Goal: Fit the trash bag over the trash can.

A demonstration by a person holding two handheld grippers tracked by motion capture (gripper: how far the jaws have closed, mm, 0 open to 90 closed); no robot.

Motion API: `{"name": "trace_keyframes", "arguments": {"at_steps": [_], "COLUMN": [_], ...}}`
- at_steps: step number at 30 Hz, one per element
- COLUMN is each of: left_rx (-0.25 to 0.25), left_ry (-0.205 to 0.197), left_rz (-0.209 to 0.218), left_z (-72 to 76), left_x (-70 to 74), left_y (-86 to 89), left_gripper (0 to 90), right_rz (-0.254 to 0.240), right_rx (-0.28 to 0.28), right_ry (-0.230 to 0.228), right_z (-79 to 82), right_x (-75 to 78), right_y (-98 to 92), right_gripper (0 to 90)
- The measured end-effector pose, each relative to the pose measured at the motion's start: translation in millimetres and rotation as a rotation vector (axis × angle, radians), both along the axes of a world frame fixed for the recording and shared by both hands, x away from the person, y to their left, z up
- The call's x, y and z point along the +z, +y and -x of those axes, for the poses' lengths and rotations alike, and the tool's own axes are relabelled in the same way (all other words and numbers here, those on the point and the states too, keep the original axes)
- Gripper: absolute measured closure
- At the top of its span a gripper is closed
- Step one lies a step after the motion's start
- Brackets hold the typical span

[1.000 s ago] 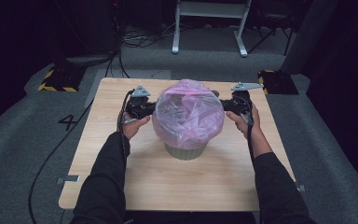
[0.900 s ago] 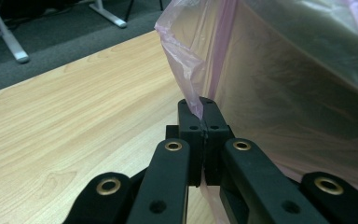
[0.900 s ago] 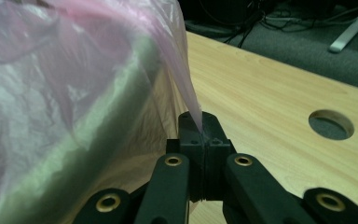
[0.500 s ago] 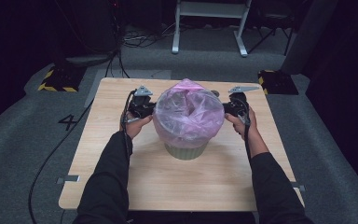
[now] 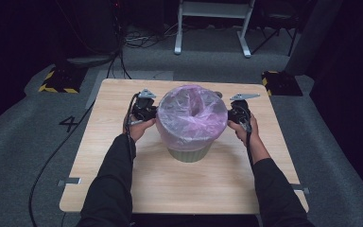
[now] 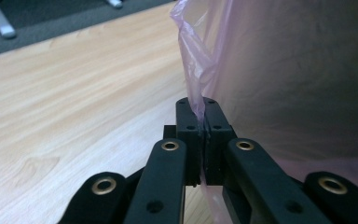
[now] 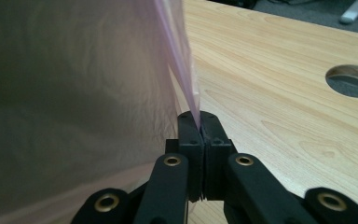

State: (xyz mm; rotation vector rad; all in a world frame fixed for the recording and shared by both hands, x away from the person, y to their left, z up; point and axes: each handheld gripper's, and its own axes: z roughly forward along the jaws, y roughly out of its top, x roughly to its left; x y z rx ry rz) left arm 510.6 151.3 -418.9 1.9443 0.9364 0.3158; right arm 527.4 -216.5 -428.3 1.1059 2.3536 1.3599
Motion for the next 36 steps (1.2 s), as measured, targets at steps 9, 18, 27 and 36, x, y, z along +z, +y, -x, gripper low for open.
{"name": "trace_keyframes", "arguments": {"at_steps": [9,18,27,36], "left_rx": [0.041,0.054,-0.03,-0.101], "left_ry": [-0.037,-0.092,-0.197,-0.225], "left_rz": [0.052,0.093,0.059,0.027], "left_z": [14.9,38.0,75.9,110.7], "left_x": [-8.5,2.7,25.7,25.5], "left_y": [24.6,43.2,41.5,40.9], "left_gripper": [72.9,28.2,19.4,17.6], "right_rz": [-0.04,-0.015,0.026,0.071], "right_rx": [-0.003,0.019,0.116,0.235], "right_ry": [-0.051,-0.142,-0.218,-0.264], "right_z": [12.7,27.9,56.2,88.3], "right_x": [0.1,13.0,32.1,41.2], "right_y": [-22.5,-42.9,-51.4,-47.0], "right_gripper": [81.3,58.0,36.6,25.2]}}
